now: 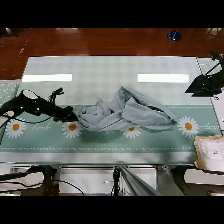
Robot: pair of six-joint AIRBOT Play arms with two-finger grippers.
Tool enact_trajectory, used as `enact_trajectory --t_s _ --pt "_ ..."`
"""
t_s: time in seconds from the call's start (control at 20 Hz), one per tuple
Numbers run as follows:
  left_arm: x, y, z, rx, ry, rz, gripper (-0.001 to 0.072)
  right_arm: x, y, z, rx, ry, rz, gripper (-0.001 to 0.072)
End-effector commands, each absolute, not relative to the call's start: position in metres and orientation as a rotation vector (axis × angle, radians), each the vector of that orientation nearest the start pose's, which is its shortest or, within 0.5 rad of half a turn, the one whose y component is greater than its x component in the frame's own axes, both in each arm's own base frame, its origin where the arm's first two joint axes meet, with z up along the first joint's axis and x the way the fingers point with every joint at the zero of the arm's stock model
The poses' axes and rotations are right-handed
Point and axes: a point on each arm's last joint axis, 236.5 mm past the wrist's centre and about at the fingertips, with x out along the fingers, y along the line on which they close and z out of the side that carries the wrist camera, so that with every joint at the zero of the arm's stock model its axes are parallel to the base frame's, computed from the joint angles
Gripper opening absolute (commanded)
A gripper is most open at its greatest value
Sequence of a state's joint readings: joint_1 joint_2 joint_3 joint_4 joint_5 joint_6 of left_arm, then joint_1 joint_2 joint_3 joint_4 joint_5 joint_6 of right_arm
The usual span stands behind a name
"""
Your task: Fold the shirts.
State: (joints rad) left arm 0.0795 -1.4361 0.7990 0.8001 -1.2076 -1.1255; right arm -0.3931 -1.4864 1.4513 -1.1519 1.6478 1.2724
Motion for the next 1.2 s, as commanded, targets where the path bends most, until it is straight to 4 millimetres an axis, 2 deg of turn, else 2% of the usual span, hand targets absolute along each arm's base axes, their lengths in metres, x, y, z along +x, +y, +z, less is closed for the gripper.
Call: enact_trajectory --t_s 0.0,0.15,0.3,0.4,0.45,0.65,0.85,0.9,1.0,1.15 --pt "0.299 -0.134 -0.054 -0.544 1.477 -0.588 0.0024 0.338 -0.050 0.015 0.399 1.572 0.251 0.0488" --pt "0.302 -0.134 -0.036 -0.518 1.425 -0.602 0.0024 0.310 -0.041 -0.020 0.457 1.664 0.270 0.0492" --pt "0.294 -0.137 -0.030 -0.516 1.439 -0.627 0.0024 0.284 -0.027 -0.055 0.486 1.724 0.298 0.0494" --pt "0.292 -0.138 -0.029 -0.516 1.447 -0.635 0.0024 0.274 -0.019 -0.069 0.500 1.741 0.320 0.0560" --pt "0.292 -0.137 -0.029 -0.516 1.447 -0.634 0.0024 0.270 -0.019 -0.073 0.495 1.746 0.320 0.0566" --pt "0.292 -0.138 -0.029 -0.517 1.447 -0.634 0.0024 0.276 -0.020 -0.079 0.491 1.716 0.304 0.0587" --pt "0.292 -0.138 -0.029 -0.517 1.447 -0.634 0.0024 0.291 -0.016 -0.081 0.534 1.659 0.293 0.0587" --pt "0.292 -0.138 -0.029 -0.517 1.447 -0.634 0.0024 0.293 -0.015 -0.084 0.556 1.662 0.276 0.0575" --pt "0.292 -0.138 -0.029 -0.517 1.447 -0.634 0.0024 0.294 -0.007 -0.088 0.609 1.674 0.296 0.0480" --pt "0.292 -0.138 -0.029 -0.517 1.447 -0.634 0.0024 0.288 0.006 -0.091 0.666 1.720 0.345 0.0474"
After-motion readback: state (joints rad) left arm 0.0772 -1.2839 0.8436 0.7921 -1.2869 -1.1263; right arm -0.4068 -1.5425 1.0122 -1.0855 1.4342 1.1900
